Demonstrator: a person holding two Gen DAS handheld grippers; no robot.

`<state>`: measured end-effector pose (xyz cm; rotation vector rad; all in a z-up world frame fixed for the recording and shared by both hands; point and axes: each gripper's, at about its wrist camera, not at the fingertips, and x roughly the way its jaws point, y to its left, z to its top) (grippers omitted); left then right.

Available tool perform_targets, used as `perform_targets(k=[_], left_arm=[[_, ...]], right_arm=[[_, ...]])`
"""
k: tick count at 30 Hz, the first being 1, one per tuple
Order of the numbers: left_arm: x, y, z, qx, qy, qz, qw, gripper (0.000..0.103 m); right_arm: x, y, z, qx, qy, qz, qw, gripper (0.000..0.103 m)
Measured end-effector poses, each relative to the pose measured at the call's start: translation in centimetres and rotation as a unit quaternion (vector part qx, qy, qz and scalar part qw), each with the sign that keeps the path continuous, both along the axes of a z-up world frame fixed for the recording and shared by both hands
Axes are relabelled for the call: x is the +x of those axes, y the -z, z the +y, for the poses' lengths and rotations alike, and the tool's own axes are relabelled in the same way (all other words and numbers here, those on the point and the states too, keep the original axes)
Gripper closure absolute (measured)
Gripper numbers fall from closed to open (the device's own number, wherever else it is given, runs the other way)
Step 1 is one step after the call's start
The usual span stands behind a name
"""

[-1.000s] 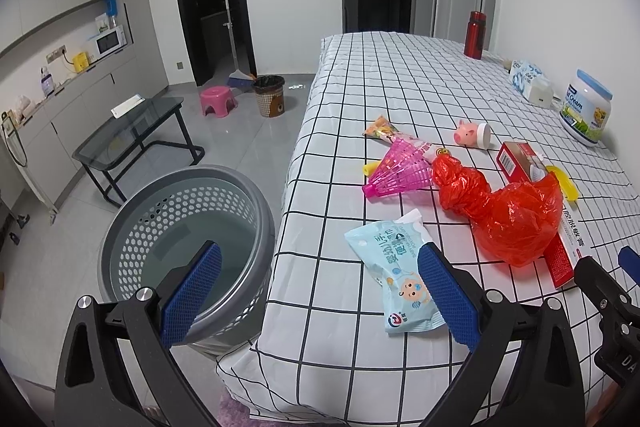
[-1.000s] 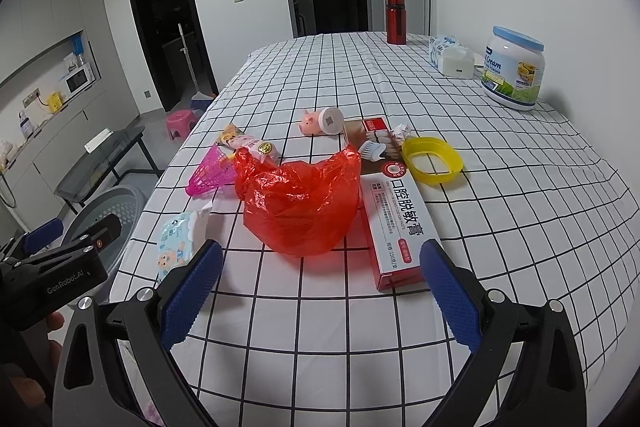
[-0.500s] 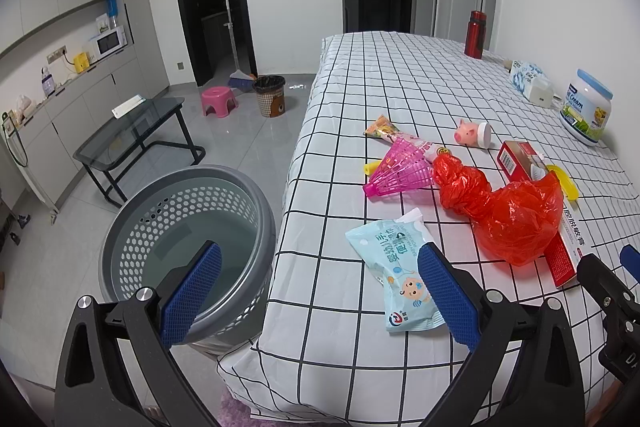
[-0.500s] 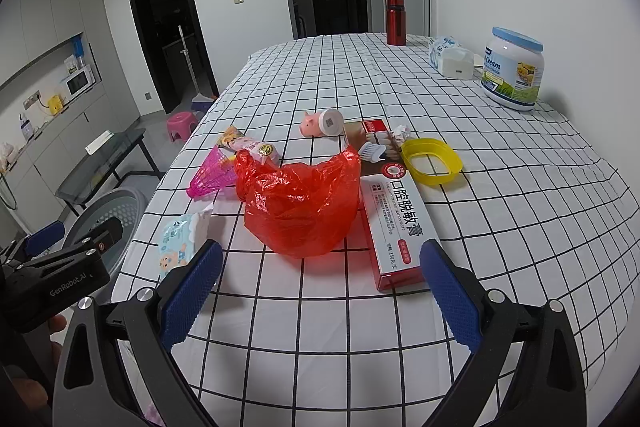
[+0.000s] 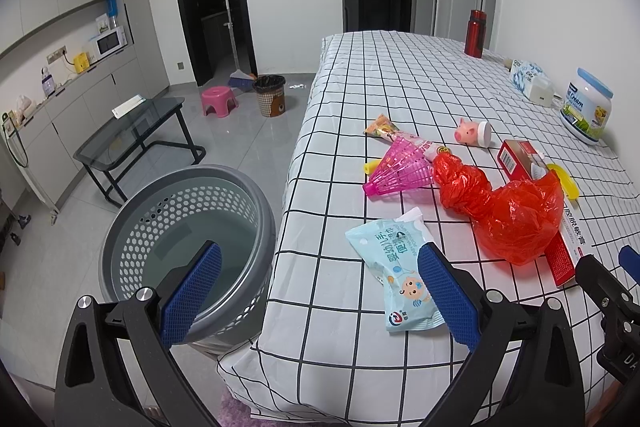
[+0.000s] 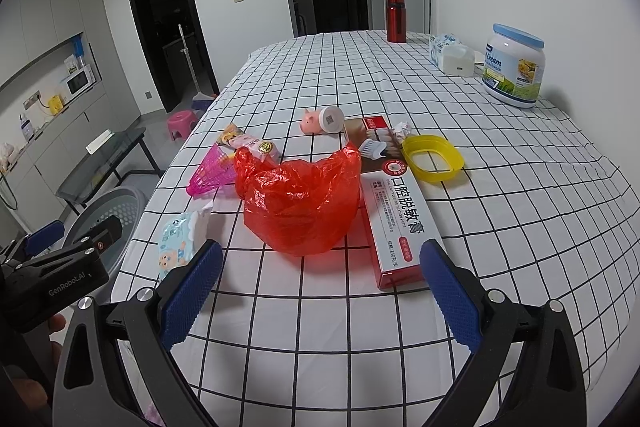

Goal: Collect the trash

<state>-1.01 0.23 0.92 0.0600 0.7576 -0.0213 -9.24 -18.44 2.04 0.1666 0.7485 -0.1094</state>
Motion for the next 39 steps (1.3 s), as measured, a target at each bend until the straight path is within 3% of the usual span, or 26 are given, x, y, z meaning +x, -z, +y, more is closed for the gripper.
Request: perform_targets(k=[25, 39], left_arm=[[-0.1, 0.4, -0.2, 0.003, 0.002, 0.006, 1.0000, 0.006], [1.6, 2.9, -1.0, -0.001, 0.007, 0.053, 0.9986, 0.006]], right_arm=[[0.2, 0.5, -0.1, 0.005, -0.003, 0.005, 1.000, 0.009], [0.6, 2.5, -4.1, 0.016, 0.021, 0.032, 0.999, 0.009]])
